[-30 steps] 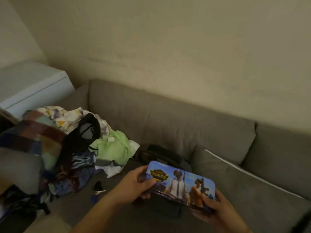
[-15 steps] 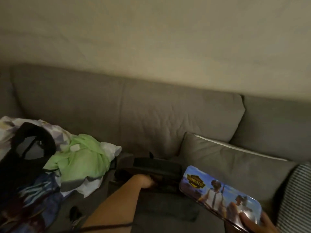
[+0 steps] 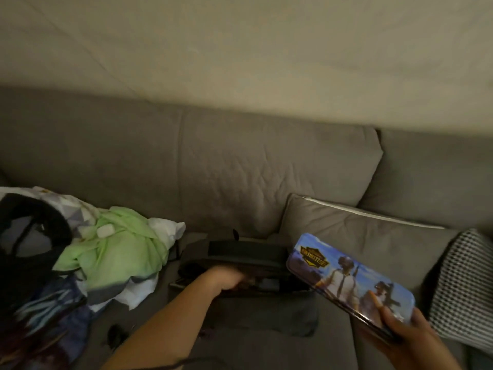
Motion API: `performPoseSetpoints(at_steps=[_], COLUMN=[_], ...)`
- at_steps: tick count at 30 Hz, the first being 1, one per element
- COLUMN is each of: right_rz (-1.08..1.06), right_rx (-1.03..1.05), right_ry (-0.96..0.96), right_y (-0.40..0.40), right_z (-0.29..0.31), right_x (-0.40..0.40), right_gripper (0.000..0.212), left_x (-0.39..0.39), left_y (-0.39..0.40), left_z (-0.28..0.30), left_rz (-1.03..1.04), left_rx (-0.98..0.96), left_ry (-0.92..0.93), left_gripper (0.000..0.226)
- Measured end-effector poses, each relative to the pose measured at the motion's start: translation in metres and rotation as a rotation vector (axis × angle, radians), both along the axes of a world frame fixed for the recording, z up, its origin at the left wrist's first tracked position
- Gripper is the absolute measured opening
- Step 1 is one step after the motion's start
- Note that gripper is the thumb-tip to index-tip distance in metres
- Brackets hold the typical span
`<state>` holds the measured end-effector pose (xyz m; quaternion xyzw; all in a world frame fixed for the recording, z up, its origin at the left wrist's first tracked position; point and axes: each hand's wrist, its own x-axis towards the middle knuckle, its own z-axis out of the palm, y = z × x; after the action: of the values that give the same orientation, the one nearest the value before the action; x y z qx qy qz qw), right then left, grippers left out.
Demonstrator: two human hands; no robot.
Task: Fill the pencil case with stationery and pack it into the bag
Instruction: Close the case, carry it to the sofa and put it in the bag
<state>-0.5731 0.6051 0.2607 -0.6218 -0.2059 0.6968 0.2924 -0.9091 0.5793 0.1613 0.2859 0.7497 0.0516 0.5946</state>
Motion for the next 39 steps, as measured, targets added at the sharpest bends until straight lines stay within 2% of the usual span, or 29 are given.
performPoseSetpoints(at_steps=[3,7,9,11,14,18,22,25,27,29,31,32,33,34,35,37,38,39], right_rz=[0.021,-0.032,-0.027,-0.022,-0.059,-0.031,-0.070,-0.077,-0.077,-0.061,0.005,0.020,0.019,0.021,0.028,0.034,0.049,0.061], right_rx=[-0.027,-0.058,-0.038,-0.010,0.058,0.056,0.052,0.063,0.062,0.059,0.068,0.064,0.059,0.048,0.039,0.019,0.003,-0.006], right_ry=[-0.024,0.015,0.025,0.037,-0.014,0.032,0.041,0.068,0.063,0.084,0.053,0.026,0.014,-0.013,-0.039,-0.076,-0.093,-0.107], right_y=[0.003,-0.003,-0.004,-0.001,0.003,0.007,0.008,0.005,0.000,-0.009,-0.017,-0.020,-0.024,-0.026,-0.028,-0.030,-0.031,-0.033], right_z=[0.005,0.006,0.004,0.004,0.002,-0.003,-0.002,-0.005,-0.005,-0.003,-0.003,-0.004,-0.006,-0.007,-0.009,-0.009,-0.009,-0.012], right_x=[-0.001,-0.001,-0.001,-0.001,-0.002,-0.001,-0.006,-0.005,-0.003,-0.001,0.002,0.003,0.005,0.006,0.006,0.006,0.004,0.003], right_gripper=[0.046,0.044,0.045,0.054,0.082,0.057,0.056,0.051,0.057,0.066,0.056,0.052,0.051,0.053,0.057,0.069,0.077,0.085], left_x=[-0.011,-0.008,0.002,0.010,0.013,0.006,0.002,-0.007,-0.014,-0.019,-0.021,-0.021,-0.019,-0.018,-0.018,-0.018,-0.018,-0.018], left_y=[-0.002,-0.004,-0.001,0.002,0.002,-0.001,0.000,-0.003,-0.008,-0.010,-0.006,-0.003,0.001,0.004,0.008,0.014,0.017,0.020], left_z=[0.004,-0.010,-0.014,-0.015,-0.013,-0.012,0.016,0.052,0.070,0.078,0.079,0.076,0.073,0.068,0.061,0.040,0.030,0.021], left_rz=[0.129,0.156,0.217,0.213,0.155,0.072,0.015,0.093,0.216,0.472,0.733,0.800,0.773,0.670,0.487,-0.084,-0.370,-0.578], left_rx=[0.013,-0.036,-0.051,-0.037,-0.053,-0.047,0.006,0.129,0.267,0.408,0.564,0.659,0.770,0.885,1.020,1.304,1.366,1.354], left_ry=[-0.071,-0.050,-0.108,-0.096,-0.029,0.013,0.016,-0.273,-0.498,-0.718,-0.969,-1.019,-0.949,-0.748,-0.444,0.156,0.330,0.426], left_gripper=[0.016,0.047,0.048,0.050,0.051,0.029,0.019,0.027,0.033,0.048,0.059,0.059,0.055,0.045,0.033,0.019,0.017,0.017])
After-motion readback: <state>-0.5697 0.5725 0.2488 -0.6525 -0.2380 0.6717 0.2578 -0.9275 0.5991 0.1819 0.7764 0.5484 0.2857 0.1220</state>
